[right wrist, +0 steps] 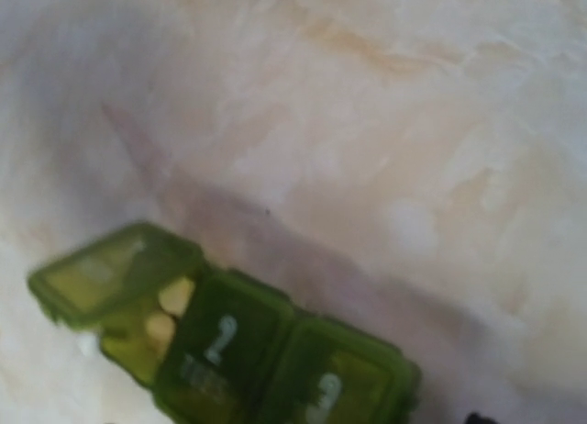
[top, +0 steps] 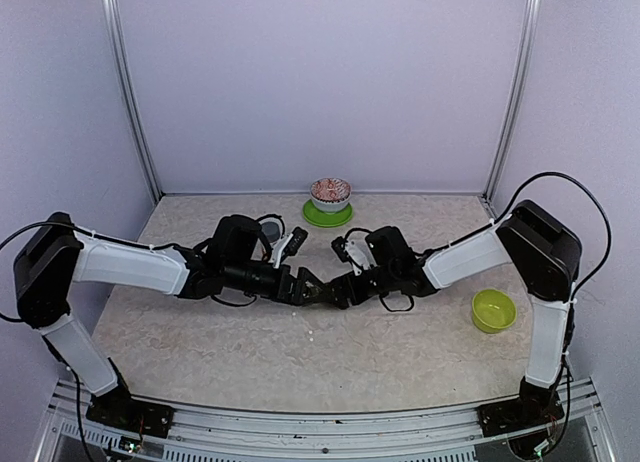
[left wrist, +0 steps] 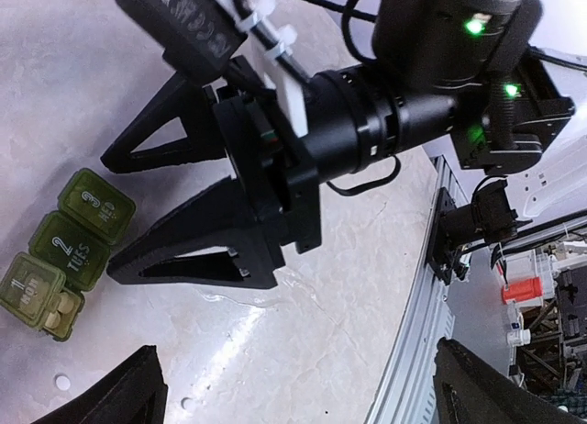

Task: Sort the pills into containers
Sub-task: Hold the pill container at the center of the board.

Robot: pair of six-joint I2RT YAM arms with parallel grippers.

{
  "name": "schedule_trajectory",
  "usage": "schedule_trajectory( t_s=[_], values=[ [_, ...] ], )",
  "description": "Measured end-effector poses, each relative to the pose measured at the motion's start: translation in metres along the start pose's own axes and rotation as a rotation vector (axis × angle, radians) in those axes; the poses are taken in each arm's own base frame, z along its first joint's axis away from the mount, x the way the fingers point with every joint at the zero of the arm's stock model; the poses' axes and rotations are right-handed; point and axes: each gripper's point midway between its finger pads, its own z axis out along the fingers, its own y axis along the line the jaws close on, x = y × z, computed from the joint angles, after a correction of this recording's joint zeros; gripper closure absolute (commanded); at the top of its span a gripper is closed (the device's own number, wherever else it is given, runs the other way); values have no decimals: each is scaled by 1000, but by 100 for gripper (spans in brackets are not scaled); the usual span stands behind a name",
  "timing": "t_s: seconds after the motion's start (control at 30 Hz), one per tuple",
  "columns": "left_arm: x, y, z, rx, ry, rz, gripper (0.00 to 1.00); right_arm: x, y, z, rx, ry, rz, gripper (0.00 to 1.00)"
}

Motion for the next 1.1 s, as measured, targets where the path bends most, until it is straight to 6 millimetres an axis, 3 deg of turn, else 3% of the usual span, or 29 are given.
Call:
schedule_trajectory(
  t_s=[0.13, 0.23, 0.33, 0.5, 0.8, 0.9, 1.1],
  values=[
    [-15, -9, -15, 2, -43, 24, 1, 2, -6, -6, 15, 27, -159, 8],
    [-21, -4, -21, -11, -59, 18, 1, -3, -4, -13, 8, 24, -309, 8],
    [-22, 3, -23, -27, -63, 7, 1, -8, 0, -19, -6, 19, -471, 8],
    [-16, 9, -23, -38, -54, -5, 1, 4, 4, -20, -50, 65, -675, 7],
    [-6, 34, -34, -93, -65, -69, 1, 13, 25, -15, -95, 71, -988, 7],
    [-9, 38, -38, -100, -81, -82, 1, 6, 35, -10, -94, 56, -1070, 8],
    [-9, 52, -47, -134, -106, -113, 1, -5, 31, 6, -69, 81, -1148, 12]
  ],
)
